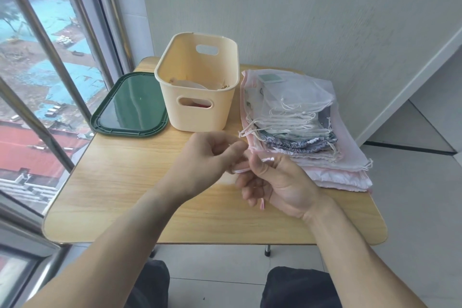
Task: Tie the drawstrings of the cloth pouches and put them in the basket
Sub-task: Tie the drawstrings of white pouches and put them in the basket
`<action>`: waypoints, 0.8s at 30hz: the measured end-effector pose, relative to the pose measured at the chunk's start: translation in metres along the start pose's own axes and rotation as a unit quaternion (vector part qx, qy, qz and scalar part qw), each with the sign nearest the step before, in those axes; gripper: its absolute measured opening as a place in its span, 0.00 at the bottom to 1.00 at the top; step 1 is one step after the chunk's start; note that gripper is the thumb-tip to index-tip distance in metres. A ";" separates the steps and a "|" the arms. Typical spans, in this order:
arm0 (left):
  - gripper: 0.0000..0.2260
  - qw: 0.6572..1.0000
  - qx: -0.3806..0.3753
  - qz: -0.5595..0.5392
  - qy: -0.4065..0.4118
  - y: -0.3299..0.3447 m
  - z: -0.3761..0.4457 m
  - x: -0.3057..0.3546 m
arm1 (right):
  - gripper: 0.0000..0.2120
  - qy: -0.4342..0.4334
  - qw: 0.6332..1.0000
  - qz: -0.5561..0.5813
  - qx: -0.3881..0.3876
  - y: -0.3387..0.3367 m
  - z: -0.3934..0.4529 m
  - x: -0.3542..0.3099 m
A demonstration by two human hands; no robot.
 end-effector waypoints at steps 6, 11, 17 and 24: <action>0.06 0.998 -0.013 0.052 0.012 -0.005 0.000 -0.005 | 0.11 0.035 0.997 -0.064 -0.017 -0.005 -0.002 0.004; 0.23 0.966 -0.018 0.252 0.058 -0.005 -0.002 -0.010 | 0.06 0.051 0.982 -0.170 0.064 -0.015 -0.002 0.003; 0.20 0.942 -0.027 0.321 0.090 0.002 -0.004 -0.009 | 0.13 -0.179 0.909 -0.352 0.136 -0.015 -0.005 -0.005; 0.21 0.967 -0.047 0.239 0.080 0.001 -0.007 0.001 | 0.12 -0.300 0.845 -0.432 0.093 -0.002 0.003 0.003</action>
Point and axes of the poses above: each hand's wrist, its own z-axis towards the middle knuckle, its own y-axis out of the palm, x = y × z, the point moved 2 cm from there along z, towards the middle knuckle, and after that the axes turned 9 degrees about z, right-handed, at the moved point
